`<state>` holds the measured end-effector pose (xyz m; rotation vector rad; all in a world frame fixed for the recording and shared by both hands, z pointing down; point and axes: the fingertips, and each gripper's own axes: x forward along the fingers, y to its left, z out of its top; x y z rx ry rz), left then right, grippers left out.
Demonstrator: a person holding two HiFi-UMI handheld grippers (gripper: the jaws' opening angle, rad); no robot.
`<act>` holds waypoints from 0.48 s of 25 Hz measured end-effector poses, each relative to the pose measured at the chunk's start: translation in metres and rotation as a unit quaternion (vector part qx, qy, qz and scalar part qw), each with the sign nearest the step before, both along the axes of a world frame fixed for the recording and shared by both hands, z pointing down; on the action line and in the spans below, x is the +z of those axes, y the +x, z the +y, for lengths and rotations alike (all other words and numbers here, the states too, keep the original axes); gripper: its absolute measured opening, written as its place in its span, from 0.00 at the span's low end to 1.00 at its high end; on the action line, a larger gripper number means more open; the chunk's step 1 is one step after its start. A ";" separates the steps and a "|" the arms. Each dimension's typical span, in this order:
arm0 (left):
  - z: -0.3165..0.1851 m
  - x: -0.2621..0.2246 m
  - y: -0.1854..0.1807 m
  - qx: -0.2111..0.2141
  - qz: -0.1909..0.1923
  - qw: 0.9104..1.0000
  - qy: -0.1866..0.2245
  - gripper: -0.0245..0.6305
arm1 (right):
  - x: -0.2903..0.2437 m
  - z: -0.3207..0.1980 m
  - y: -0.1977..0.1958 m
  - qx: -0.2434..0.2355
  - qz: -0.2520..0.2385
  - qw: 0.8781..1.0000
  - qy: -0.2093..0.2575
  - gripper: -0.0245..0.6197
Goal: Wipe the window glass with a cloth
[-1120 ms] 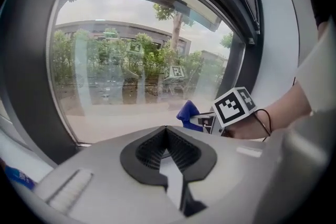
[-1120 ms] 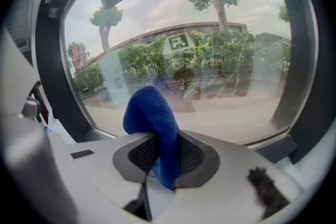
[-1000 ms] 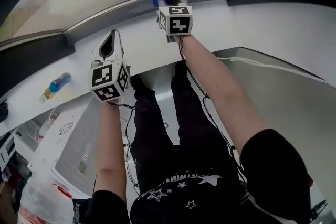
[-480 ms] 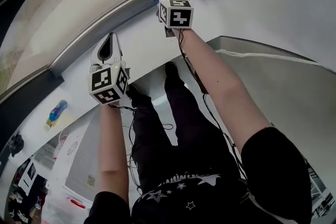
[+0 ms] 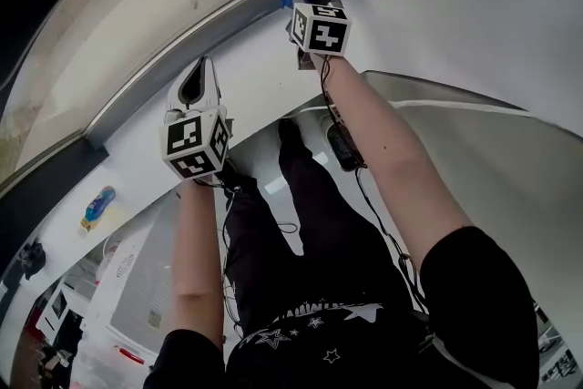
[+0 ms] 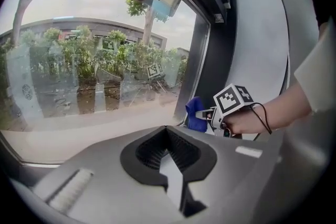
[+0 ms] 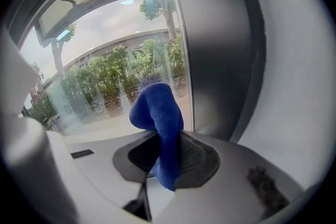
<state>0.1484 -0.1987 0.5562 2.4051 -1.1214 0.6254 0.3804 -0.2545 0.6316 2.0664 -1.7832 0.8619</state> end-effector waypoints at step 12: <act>0.049 -0.049 -0.023 -0.086 0.032 0.996 -0.008 0.05 | -0.034 0.047 -0.013 -0.053 0.002 0.998 -0.019 0.16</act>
